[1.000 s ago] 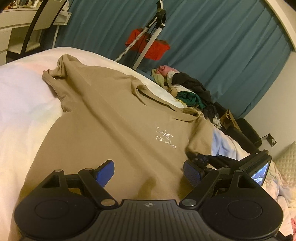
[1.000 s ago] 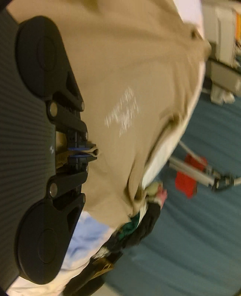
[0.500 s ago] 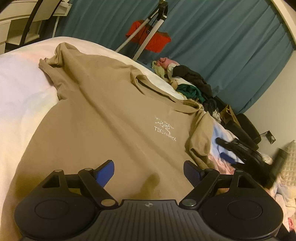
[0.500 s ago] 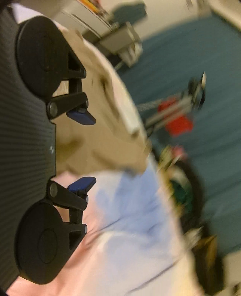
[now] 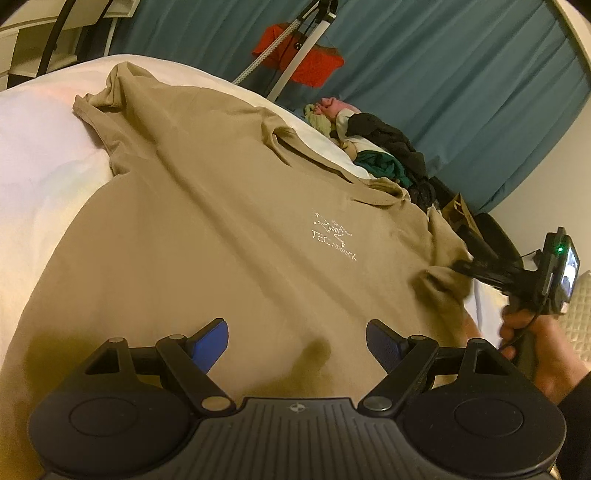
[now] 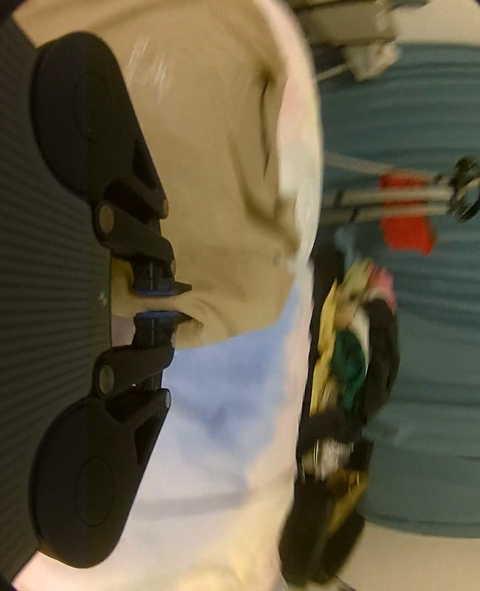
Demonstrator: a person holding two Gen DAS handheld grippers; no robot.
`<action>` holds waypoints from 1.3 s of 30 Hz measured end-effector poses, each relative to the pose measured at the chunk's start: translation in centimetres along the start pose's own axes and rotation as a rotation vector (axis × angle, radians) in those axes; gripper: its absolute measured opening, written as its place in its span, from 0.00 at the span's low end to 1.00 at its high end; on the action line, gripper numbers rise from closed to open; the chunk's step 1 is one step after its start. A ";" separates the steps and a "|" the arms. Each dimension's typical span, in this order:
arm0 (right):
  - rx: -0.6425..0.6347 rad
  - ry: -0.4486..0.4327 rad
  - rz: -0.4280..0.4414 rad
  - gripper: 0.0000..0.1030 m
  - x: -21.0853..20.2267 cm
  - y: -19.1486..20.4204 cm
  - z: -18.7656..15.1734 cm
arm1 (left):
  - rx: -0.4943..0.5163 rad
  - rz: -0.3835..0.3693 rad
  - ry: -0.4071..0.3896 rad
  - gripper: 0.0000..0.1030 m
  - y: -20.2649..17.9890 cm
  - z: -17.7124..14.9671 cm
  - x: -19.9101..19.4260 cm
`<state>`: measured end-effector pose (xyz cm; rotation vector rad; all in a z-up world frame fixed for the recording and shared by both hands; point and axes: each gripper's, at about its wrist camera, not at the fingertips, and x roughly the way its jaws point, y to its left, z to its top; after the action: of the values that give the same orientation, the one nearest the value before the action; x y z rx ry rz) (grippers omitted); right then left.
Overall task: Fold clothes
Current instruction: 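Release the sleeve from the right gripper onto the bed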
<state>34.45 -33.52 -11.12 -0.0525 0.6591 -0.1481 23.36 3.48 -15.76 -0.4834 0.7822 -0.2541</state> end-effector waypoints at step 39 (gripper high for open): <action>0.540 -0.288 0.142 0.78 -33.0 -7.6 -17.9 | 0.420 -0.304 0.204 0.69 -14.6 -13.0 -9.8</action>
<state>-3.17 -36.02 -4.56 0.4833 0.3173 -0.1737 6.61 -9.48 -10.31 -0.1766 0.8254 -0.7431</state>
